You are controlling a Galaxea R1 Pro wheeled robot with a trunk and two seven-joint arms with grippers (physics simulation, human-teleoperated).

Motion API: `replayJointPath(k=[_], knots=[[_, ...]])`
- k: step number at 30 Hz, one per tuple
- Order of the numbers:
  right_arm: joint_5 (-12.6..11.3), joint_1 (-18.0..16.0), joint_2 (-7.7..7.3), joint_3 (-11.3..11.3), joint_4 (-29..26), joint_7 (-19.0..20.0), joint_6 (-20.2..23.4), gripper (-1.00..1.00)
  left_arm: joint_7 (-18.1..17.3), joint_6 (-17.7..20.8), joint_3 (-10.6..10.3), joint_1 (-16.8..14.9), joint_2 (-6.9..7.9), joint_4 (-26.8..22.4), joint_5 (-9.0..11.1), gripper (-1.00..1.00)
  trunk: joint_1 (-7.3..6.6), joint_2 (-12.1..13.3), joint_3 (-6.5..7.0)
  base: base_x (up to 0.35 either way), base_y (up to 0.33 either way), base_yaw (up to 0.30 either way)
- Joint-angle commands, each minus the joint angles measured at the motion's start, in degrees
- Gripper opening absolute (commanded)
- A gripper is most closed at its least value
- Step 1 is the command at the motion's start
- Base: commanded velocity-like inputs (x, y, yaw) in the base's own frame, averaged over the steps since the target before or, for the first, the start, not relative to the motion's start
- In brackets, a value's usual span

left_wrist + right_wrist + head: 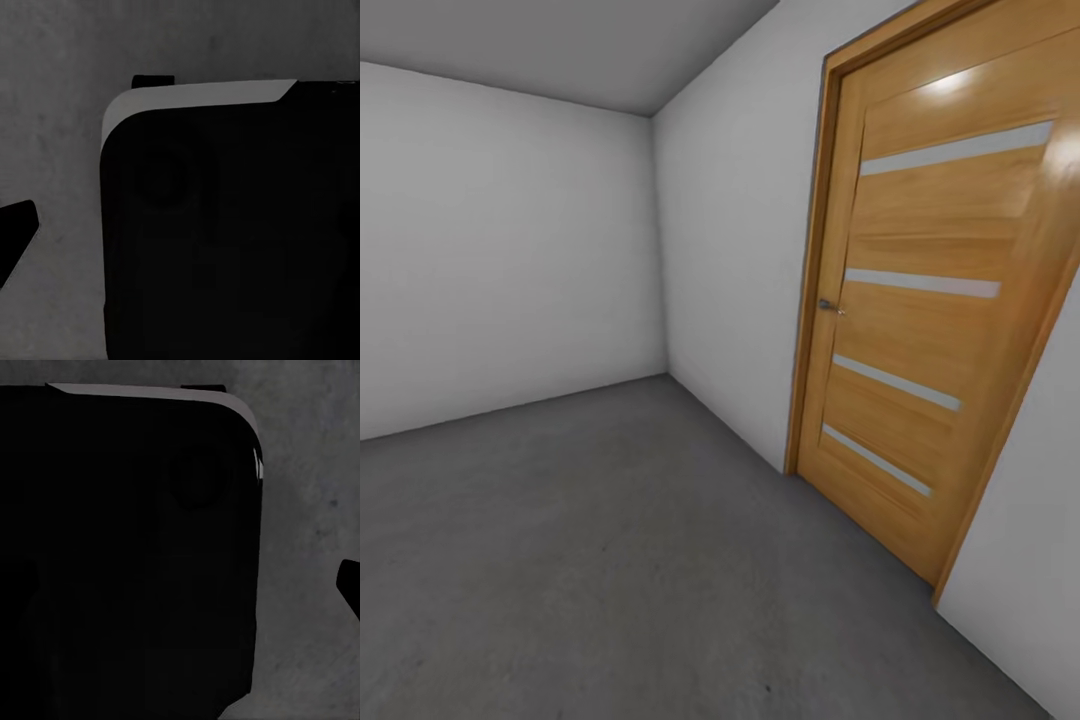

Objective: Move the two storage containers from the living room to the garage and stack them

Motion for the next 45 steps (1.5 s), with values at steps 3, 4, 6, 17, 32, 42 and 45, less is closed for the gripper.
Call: replayJointPath(k=[3,4,6,17,32,42,45], knots=[[-0.06,-0.03,-0.03,-0.03,0.06,-0.01,-0.21,1.0,-0.07,-0.12,0.03,-0.01,0.0,-0.01,0.01,1.0,0.02,-0.03,-0.05,0.237,0.219,-0.001],[-0.06,-0.03,-0.02,-0.03,0.06,-0.01,-0.21,1.0,-0.08,-0.12,0.03,-0.01,0.0,-0.01,0.0,1.0,0.02,-0.03,-0.05,0.248,0.232,0.0],[-0.06,-0.03,-0.02,-0.03,0.06,-0.01,-0.23,1.0,-0.08,-0.12,0.02,-0.01,0.0,-0.01,0.0,1.0,0.02,-0.03,-0.05,0.254,0.24,0.0],[-0.06,-0.03,-0.2,-0.03,0.06,-0.01,-0.3,1.0,-0.08,-0.11,0.01,-0.01,0.0,-0.02,0.01,1.0,0.02,-0.03,-0.05,0.259,0.246,-0.001],[-0.16,-0.03,-0.15,-0.03,0.06,-0.01,-0.38,1.0,-0.08,-0.2,0.21,-0.01,0.0,-0.01,0.08,1.0,0.02,-0.03,-0.05,0.26,0.248,-0.195],[-0.15,-0.03,-0.11,-0.03,0.06,-0.01,-0.44,1.0,-0.08,-0.27,0.19,-0.01,0.0,-0.01,0.05,1.0,0.02,-0.03,-0.05,0.261,0.248,-0.265],[-0.15,-0.03,-0.16,-0.03,0.06,-0.01,-0.43,1.0,-0.08,-0.29,0.25,-0.01,0.0,-0.01,0.11,1.0,0.02,-0.03,-0.05,0.261,0.248,-0.26]])
